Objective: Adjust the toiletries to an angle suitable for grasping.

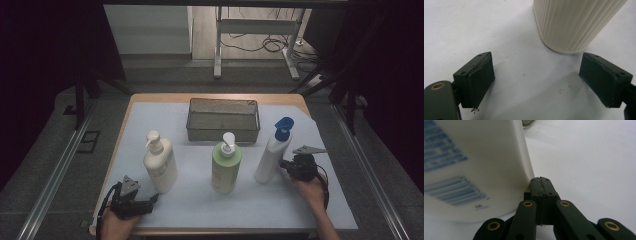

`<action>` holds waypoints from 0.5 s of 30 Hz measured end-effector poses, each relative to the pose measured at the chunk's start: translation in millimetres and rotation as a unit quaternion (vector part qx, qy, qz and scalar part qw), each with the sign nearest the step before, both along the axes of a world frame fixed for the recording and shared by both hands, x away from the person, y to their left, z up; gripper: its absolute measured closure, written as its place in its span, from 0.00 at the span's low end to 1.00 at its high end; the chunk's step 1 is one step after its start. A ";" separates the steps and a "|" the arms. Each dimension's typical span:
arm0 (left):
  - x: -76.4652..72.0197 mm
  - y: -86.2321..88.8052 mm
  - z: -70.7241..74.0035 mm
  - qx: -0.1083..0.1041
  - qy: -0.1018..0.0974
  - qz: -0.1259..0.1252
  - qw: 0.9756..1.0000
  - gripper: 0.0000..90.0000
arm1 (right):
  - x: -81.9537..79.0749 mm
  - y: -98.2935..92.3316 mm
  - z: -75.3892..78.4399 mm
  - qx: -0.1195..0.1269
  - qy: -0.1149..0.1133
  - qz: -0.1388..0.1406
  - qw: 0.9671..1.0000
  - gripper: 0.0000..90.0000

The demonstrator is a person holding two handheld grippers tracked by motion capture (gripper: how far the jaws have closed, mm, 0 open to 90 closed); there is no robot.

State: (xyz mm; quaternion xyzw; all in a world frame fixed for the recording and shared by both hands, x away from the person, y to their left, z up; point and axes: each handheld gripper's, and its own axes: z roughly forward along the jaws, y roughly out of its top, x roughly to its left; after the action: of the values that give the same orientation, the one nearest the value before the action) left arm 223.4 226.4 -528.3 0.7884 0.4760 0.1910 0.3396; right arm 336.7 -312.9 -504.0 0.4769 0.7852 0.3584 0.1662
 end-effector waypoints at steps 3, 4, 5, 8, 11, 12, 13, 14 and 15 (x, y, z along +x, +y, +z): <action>0.0 -0.1 -0.1 0.000 0.000 0.000 1.000 0.14 | 0.8 1.2 -0.3 -0.002 -0.001 0.001 1.000 0.99; 0.0 0.0 0.0 0.000 0.000 0.000 1.000 0.14 | 0.0 0.8 -0.2 -0.003 0.000 0.002 1.000 0.99; 0.0 0.0 0.0 0.000 0.000 0.000 1.000 0.14 | 0.0 0.8 -0.2 -0.003 0.000 0.002 1.000 0.99; 0.0 0.0 0.0 0.000 0.000 0.000 1.000 0.14 | -4.2 -1.6 0.5 -0.003 0.000 0.005 1.000 0.99; 0.0 -0.1 0.0 0.000 0.000 0.000 1.000 0.14 | -10.4 -3.0 1.8 -0.003 0.003 0.011 1.000 0.99; 0.1 -0.1 0.0 0.000 0.000 0.000 1.000 0.14 | -14.0 -2.4 3.1 -0.002 0.001 0.015 1.000 0.99; 0.1 0.0 0.0 0.000 0.000 0.000 1.000 0.14 | -14.0 -2.4 3.1 -0.002 0.001 0.015 1.000 0.99; 0.2 0.0 0.0 0.000 0.000 0.000 1.000 0.14 | -14.9 -1.9 4.0 -0.004 0.001 0.017 1.000 0.99; 0.2 -0.1 0.1 0.000 0.000 0.000 1.000 0.14 | -14.8 -1.4 4.2 -0.006 0.000 0.016 1.000 0.99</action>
State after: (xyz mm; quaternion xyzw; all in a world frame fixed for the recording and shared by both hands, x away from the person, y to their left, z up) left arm 223.6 226.4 -528.2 0.7886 0.4761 0.1909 0.3391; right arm 322.0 -314.4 -499.9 0.4636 0.7946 0.3565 0.1630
